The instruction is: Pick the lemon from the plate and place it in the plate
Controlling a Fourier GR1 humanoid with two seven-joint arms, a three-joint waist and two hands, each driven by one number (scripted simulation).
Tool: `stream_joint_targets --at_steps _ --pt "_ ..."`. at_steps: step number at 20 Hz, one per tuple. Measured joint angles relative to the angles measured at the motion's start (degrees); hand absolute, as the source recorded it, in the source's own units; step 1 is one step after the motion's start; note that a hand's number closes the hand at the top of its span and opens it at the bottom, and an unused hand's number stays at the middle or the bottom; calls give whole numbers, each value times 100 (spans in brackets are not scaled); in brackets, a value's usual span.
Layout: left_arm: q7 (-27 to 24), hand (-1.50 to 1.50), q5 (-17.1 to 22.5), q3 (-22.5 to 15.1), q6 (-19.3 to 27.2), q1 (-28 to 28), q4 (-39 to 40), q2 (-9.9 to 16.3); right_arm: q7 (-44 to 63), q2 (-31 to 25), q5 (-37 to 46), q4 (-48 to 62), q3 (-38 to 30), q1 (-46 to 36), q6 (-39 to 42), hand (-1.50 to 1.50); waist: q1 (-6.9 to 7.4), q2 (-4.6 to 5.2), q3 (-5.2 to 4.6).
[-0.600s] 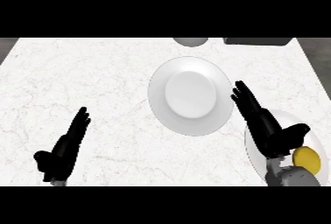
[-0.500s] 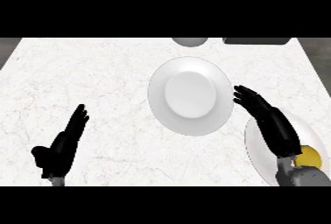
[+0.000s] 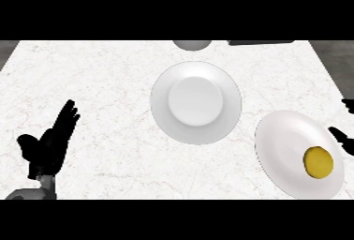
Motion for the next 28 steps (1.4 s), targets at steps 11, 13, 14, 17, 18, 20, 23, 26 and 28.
stream_joint_targets --at_steps 11,13,14,17,18,20,23,26,28 --pt "736 0 62 119 -192 -708 113 112 -1638 -459 904 325 -488 1686 291 -150 239 19 19" --pt "765 0 14 88 -190 -666 45 73 -1444 -542 1127 234 -478 1743 320 -150 272 20 20" --pt "692 0 -41 63 -178 -659 106 9 -1338 -557 1200 122 -503 1793 362 -150 277 21 20" --pt "671 0 -24 172 -296 -716 186 71 -812 -650 1389 -373 -525 1922 532 -150 286 21 18" --pt "702 0 -38 176 -293 -723 162 55 -683 -648 1481 -465 -511 1960 586 -150 292 20 16" --pt "711 0 -72 158 -274 -783 188 -15 -278 -678 1647 -684 -416 1975 725 -150 300 22 16" --pt "746 0 -140 145 -255 -842 202 -60 244 -733 1870 -824 -247 1894 999 -150 320 26 17" --pt "751 0 -149 164 -306 -838 215 -84 505 -722 2271 -794 -63 1840 1115 -150 332 27 19" --pt "711 0 -214 140 -273 -813 205 -137 828 -695 2596 -787 122 1673 1162 -150 350 29 19"
